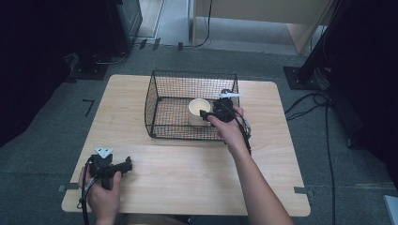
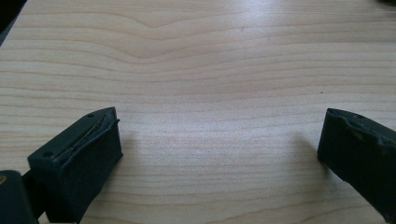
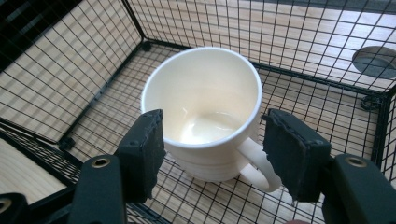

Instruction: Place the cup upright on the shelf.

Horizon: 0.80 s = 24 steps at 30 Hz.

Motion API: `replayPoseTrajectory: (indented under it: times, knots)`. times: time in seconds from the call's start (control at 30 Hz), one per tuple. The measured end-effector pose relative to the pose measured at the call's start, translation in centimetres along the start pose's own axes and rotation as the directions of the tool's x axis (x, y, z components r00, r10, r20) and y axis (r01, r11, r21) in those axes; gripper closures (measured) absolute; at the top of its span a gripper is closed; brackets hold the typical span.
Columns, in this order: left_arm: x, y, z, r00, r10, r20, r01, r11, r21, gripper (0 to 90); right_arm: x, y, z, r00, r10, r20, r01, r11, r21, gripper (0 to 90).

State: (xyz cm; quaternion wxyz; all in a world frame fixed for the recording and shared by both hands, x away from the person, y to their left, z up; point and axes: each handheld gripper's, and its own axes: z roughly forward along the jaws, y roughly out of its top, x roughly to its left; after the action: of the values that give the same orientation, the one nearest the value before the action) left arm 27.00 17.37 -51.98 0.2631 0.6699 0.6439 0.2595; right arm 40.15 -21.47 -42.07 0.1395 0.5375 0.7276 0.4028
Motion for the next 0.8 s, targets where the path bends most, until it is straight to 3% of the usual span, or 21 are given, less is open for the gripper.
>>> replayPoseTrajectory:
  times: [0.17,0.43,0.67,0.73,0.8]
  knots:
    - [0.0,0.0,0.0,1.0,0.0,0.0,0.0,1.0,0.0,0.0,0.3,0.2,-1.4,0.9998,0.004,-0.018,-0.005,0.999,-0.046,37.2]
    - [0.0,0.0,0.0,1.0,0.0,0.0,0.0,1.0,0.0,0.0,1.2,-0.3,-3.7,0.9983,-0.052,-0.028,0.049,0.995,-0.087,23.2]
    - [0.0,0.0,0.0,1.0,-0.001,-0.001,0.001,1.0,-0.001,0.0,1.4,-1.4,-5.5,0.9967,-0.08,-0.014,0.079,0.994,-0.077,9.6]
    - [0.0,0.0,0.0,1.0,0.0,-0.001,0.0,1.0,0.0,0.0,1.4,-1.7,-6.0,0.9952,-0.093,-0.029,0.091,0.993,-0.078,3.4]
    - [0.0,0.0,0.0,1.0,-0.002,0.0,0.002,1.0,-0.001,0.0,1.4,-2.1,-6.6,0.9936,-0.104,-0.043,0.1,0.991,-0.083,2.7]
